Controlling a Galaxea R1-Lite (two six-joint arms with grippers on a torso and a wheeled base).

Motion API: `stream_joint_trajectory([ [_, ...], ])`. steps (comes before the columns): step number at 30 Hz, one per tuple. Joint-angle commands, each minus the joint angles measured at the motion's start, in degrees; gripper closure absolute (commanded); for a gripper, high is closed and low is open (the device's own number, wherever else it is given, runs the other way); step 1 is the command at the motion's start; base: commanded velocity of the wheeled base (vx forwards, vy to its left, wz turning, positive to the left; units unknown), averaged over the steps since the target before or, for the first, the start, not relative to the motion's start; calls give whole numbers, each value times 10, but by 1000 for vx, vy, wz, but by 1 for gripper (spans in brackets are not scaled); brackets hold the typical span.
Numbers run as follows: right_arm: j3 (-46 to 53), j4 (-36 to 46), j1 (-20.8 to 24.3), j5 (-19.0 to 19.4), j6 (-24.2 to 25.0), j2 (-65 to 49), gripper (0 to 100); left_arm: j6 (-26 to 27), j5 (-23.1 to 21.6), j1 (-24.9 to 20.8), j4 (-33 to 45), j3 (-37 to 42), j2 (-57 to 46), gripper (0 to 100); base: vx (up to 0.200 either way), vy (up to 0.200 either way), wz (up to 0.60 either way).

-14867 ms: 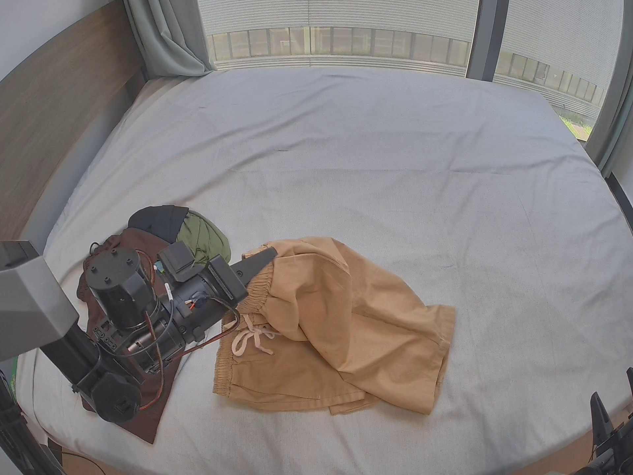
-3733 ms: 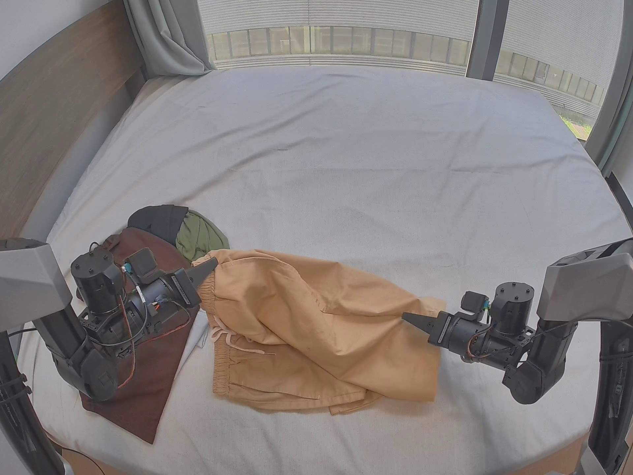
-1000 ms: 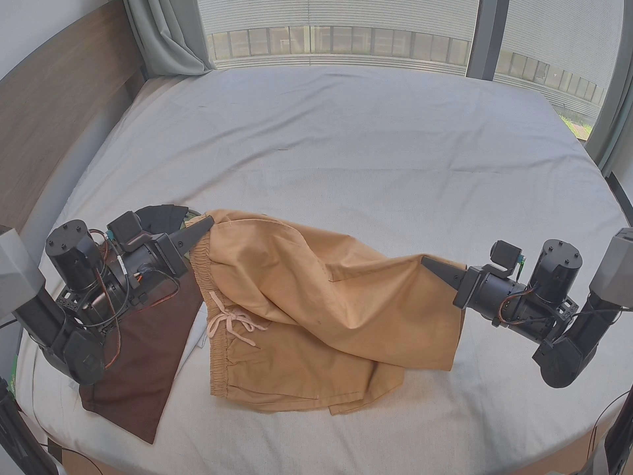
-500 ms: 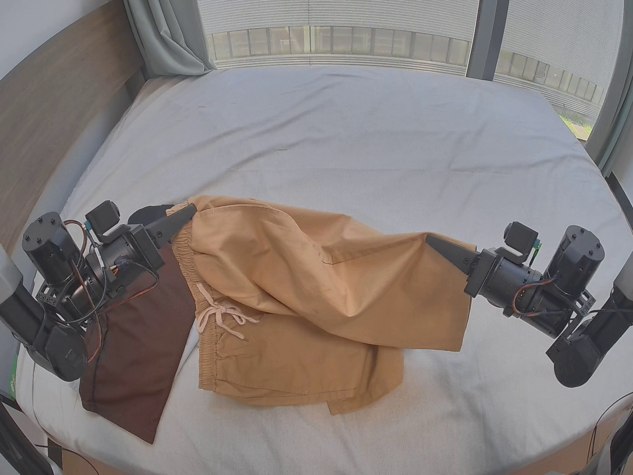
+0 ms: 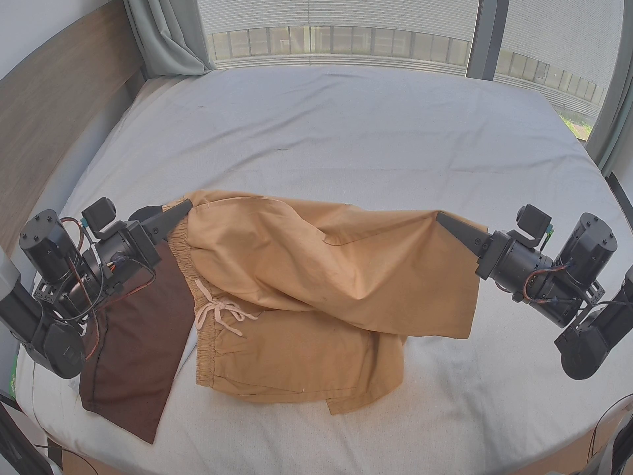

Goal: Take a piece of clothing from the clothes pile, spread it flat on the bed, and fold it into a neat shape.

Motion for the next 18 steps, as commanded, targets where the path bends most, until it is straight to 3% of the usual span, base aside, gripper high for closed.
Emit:
stream_joint_trajectory([
  [1, -2, 0, 0, 0, 1, -10, 100, -1, 0, 3, -1, 0, 1, 100, 0, 0, 0],
  [18, -22, 1, -24, -1, 7, -23, 100, 0, -7, 13, -1, -2, 4, 100, 0, 0, 0],
])
